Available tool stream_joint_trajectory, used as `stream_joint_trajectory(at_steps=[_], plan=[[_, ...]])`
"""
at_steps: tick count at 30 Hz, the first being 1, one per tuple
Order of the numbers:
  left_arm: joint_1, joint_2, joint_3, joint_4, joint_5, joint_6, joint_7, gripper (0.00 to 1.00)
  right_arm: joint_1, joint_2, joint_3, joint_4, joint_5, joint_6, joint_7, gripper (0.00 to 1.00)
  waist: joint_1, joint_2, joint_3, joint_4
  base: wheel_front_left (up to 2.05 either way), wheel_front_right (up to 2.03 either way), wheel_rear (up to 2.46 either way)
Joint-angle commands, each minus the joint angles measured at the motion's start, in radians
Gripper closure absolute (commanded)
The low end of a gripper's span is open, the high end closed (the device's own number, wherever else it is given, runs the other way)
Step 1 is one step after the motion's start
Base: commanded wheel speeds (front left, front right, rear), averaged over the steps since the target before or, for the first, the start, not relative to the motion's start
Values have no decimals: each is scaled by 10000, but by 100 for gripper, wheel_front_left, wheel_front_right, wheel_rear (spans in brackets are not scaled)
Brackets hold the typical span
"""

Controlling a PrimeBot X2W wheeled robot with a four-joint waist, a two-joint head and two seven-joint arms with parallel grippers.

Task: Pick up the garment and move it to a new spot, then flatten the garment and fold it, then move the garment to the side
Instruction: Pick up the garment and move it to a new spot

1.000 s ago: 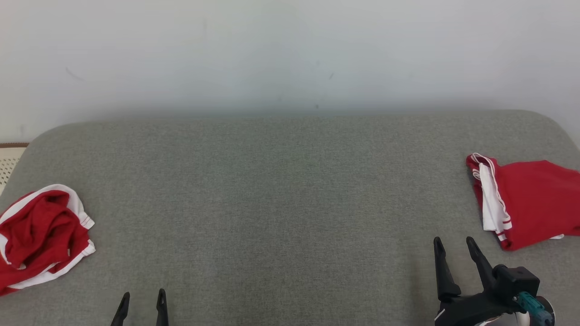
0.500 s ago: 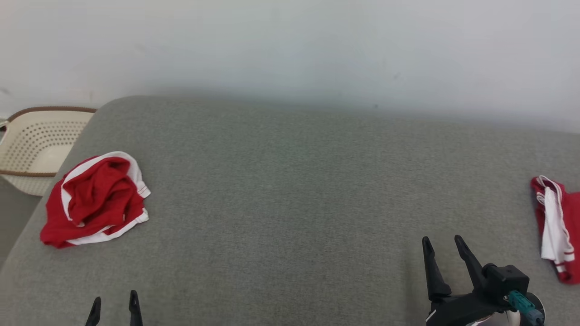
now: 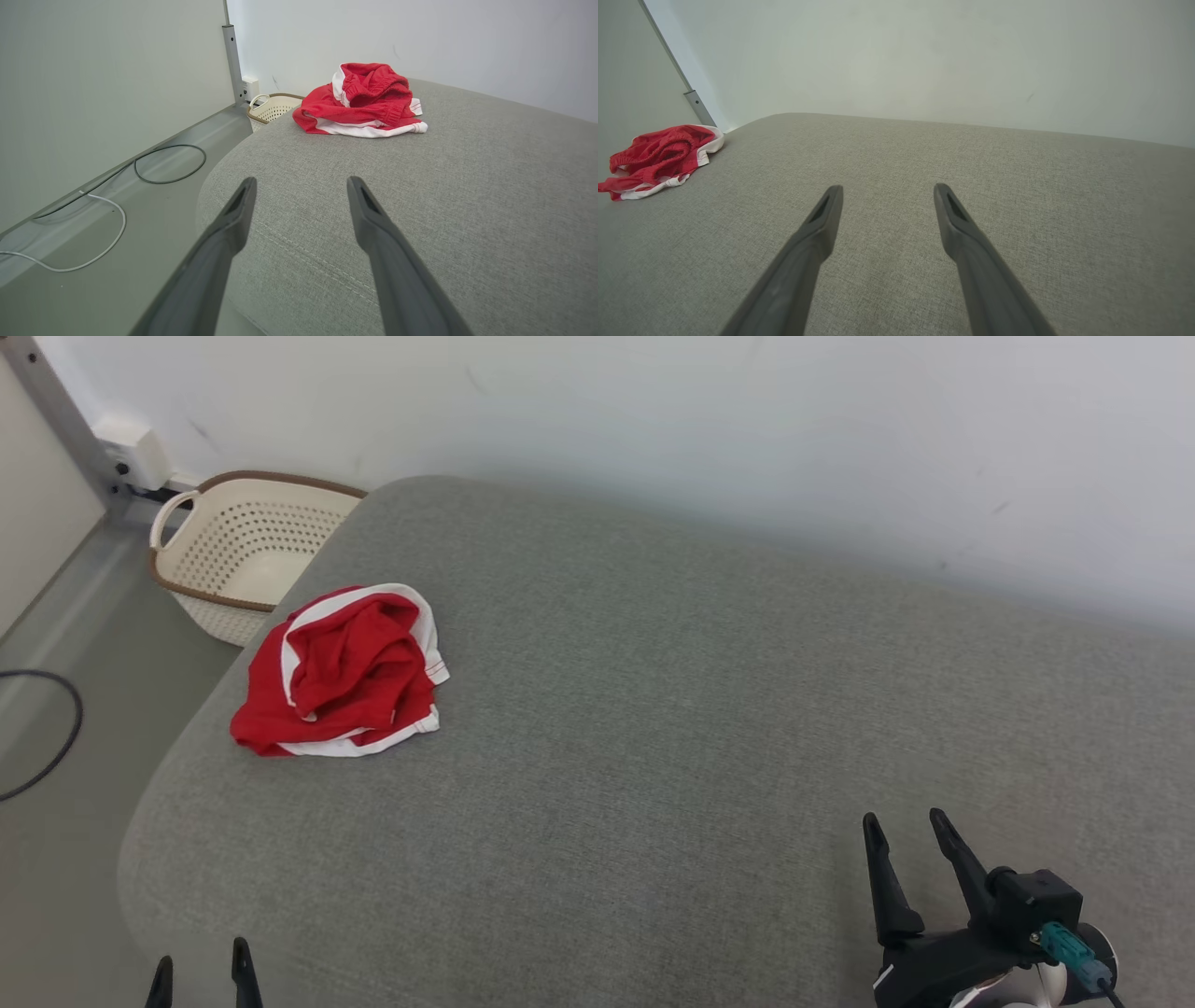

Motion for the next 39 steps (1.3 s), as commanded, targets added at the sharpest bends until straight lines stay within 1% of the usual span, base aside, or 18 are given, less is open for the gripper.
stream_joint_trajectory(at_steps=[1, 7, 13, 15, 18, 22, 25, 31, 34, 39], plan=[[294, 7, -12, -49, -263, -36, -7, 0, -21, -8, -8, -2, -47, -1, 5, 0, -1, 0, 153, 598, 0, 0, 0], [324, 9, -86, -220, -563, -146, -7, 0, -117, -64, 43, 4, -84, -1, 5, 0, -1, 0, 264, 725, 0, 0, 0], [13, 9, -91, -247, -658, -202, -7, 0, -241, -172, 80, -5, -102, -1, 5, 0, -1, 0, 561, 482, 0, 0, 0], [-259, 9, -47, -142, -897, -351, -7, 0, -312, -237, 63, -60, -157, -1, 5, 0, -1, 0, 690, 368, 0, 0, 0], [-670, 10, 156, 98, -931, -681, -7, 0, -406, -305, 34, -185, -241, -1, 5, 0, -1, 0, 920, 163, 0, 0, 0], [-1461, 36, 500, 477, -700, -1011, -7, 0, -510, -425, 17, -352, -321, -1, 5, 0, -1, 0, 1284, -152, 0, 0, 0], [-2098, 179, 681, 798, -538, -1229, -7, 0, -699, -567, 48, -496, -302, -1, 5, 0, -1, 0, 1572, -377, 0, 0, 0], [-3464, 617, 908, 1512, -189, -1491, -7, 0, -1013, -813, 35, -725, -282, -1, 5, 0, -1, 0, 2151, -757, 0, 0, 0], [-4074, 911, 1020, 1923, -48, -1562, -8, 0, -1122, -917, 39, -857, -310, -1, 5, 0, -1, 0, 2404, -946, 0, 0, 0], [-4808, 1239, 1031, 2579, 96, -1644, -7, 0, -1257, -1050, 0, -1048, -331, -1, 5, 0, -1, 0, 2721, -1209, 0, 0, 0]])
